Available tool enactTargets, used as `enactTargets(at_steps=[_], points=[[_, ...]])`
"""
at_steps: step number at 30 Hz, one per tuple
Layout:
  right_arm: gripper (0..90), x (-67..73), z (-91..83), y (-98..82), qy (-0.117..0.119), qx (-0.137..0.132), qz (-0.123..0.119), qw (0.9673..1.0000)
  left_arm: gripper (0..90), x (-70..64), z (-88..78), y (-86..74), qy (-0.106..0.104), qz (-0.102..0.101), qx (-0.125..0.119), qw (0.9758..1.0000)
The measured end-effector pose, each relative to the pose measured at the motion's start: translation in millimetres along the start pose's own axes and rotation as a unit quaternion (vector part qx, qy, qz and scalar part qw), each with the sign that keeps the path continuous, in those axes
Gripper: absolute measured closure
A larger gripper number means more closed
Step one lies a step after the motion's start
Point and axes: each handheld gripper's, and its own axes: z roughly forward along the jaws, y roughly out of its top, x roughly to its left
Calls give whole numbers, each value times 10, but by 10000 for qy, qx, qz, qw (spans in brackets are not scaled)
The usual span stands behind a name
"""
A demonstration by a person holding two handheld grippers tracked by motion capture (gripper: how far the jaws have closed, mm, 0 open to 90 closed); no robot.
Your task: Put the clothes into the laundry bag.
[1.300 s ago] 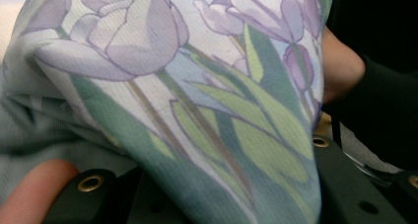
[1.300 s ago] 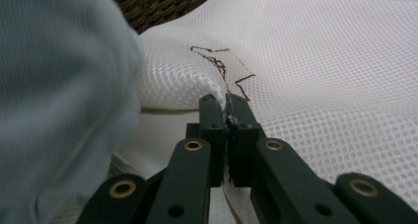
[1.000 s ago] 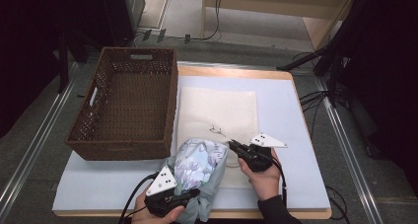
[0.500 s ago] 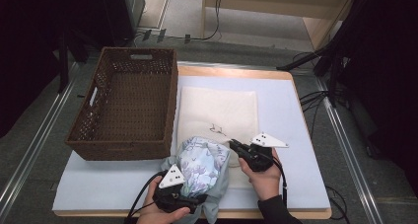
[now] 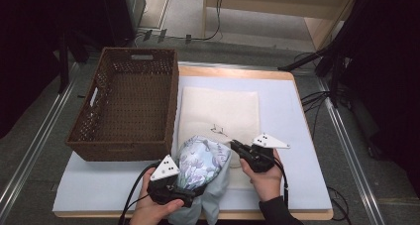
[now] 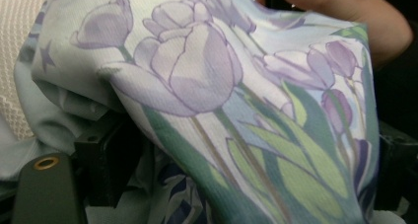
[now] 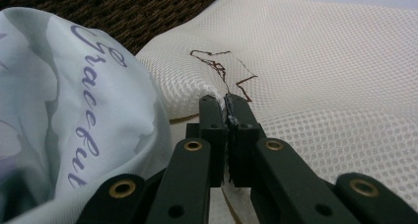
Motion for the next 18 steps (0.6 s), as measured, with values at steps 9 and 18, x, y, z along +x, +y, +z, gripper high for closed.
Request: enactTargets(at_steps=[9,18], points=[[879,7,-2,2,-11,-9,-4,10000,101,-8,13,79,122,-31,-13,9999],[879,1,-2,1,2,-2,-5,10000,100,31,-118,188,165,51,-179,9997]])
